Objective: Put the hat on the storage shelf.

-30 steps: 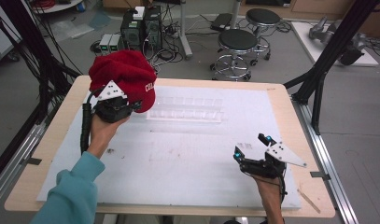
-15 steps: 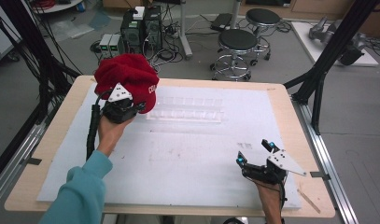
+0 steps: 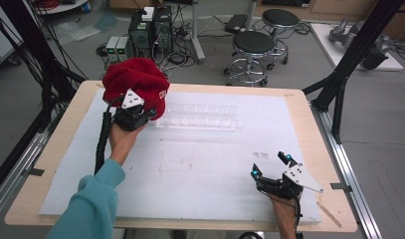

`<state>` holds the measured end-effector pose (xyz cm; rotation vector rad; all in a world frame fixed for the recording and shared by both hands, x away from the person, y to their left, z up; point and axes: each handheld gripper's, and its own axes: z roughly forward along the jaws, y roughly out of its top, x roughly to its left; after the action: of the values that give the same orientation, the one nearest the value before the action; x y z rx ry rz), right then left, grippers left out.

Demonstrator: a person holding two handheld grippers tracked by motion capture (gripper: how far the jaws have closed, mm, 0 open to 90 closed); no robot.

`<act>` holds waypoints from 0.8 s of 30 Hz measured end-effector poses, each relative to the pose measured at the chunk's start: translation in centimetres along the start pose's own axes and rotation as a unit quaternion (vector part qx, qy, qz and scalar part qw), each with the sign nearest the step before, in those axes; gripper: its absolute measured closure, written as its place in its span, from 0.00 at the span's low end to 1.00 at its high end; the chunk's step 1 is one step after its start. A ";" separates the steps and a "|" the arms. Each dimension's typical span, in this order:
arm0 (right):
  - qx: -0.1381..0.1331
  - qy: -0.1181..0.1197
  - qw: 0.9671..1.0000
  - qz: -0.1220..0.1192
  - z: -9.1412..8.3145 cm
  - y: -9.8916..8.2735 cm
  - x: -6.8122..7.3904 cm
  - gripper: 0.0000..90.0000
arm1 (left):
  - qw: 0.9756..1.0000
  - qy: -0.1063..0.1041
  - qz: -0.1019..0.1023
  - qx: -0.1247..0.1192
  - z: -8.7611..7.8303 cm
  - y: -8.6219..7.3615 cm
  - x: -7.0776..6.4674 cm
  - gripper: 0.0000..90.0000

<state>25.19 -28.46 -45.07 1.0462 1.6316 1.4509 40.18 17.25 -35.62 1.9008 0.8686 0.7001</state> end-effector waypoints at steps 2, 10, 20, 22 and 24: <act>-0.001 0.000 1.000 0.000 0.0 0.0 0.0 0.00 | 1.000 0.001 0.002 0.004 0.2 0.0 -0.2 0.94; -0.017 -0.004 1.000 0.009 0.4 0.0 -0.3 0.00 | 1.000 0.008 0.003 0.013 0.8 -0.4 -0.5 0.94; -0.022 -0.002 1.000 -0.002 0.3 -0.2 -0.1 0.00 | 1.000 0.010 -0.001 0.016 2.0 -2.5 -1.0 0.94; -0.025 -0.001 1.000 -0.001 0.3 -0.2 -0.2 0.00 | 1.000 0.012 -0.002 0.010 2.0 -2.9 -1.2 0.94; -0.027 -0.001 1.000 0.002 0.2 -0.2 -0.2 0.00 | 1.000 0.013 -0.001 0.013 1.9 -3.0 -1.2 0.94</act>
<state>25.46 -28.58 -45.28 1.0201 1.5816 1.4878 40.07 16.37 -39.26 1.9169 0.8997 0.7168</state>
